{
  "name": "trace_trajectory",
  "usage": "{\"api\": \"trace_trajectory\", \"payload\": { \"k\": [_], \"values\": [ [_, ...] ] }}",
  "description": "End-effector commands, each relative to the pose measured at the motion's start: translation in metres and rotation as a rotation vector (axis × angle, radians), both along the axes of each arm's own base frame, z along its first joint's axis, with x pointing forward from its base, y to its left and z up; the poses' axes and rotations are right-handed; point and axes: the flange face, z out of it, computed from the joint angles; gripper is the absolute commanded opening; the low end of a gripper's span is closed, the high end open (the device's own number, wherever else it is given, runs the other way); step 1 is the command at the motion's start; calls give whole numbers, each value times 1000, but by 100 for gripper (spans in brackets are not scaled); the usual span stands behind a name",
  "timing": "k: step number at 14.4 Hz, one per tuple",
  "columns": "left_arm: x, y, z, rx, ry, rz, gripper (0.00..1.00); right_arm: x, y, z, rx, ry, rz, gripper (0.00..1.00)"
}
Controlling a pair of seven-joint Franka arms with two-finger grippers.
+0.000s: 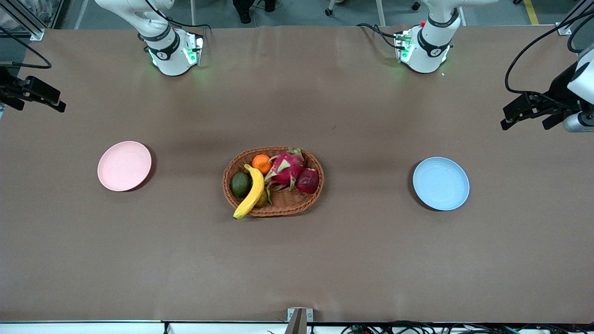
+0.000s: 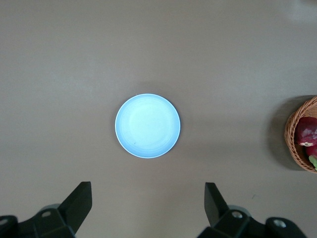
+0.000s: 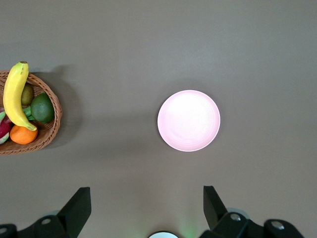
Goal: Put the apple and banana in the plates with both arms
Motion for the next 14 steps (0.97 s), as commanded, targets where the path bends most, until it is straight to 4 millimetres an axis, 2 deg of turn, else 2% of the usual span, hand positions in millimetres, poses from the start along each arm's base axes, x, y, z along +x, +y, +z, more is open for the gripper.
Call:
{"api": "trace_trajectory", "payload": {
  "k": [1, 6, 8, 9, 12, 14],
  "values": [
    [-2, -1, 5, 3, -3, 2, 100, -10, 4, 2, -8, -14, -1, 100],
    [-1, 2, 2, -9, 6, 1, 100, -10, 4, 4, -12, -20, 16, 100],
    [5, -10, -10, -8, 30, -9, 100, -9, 5, 5, -11, -29, 25, 100],
    [7, -22, -18, -7, 45, -32, 100, -8, 6, 4, -11, -28, 25, 100],
    [18, -78, -56, -42, 112, -93, 100, -8, 6, 11, -8, -34, 11, 100],
    [25, -114, -92, -70, 180, -76, 100, -7, 11, 10, -10, -33, 22, 100]
  ]
}}
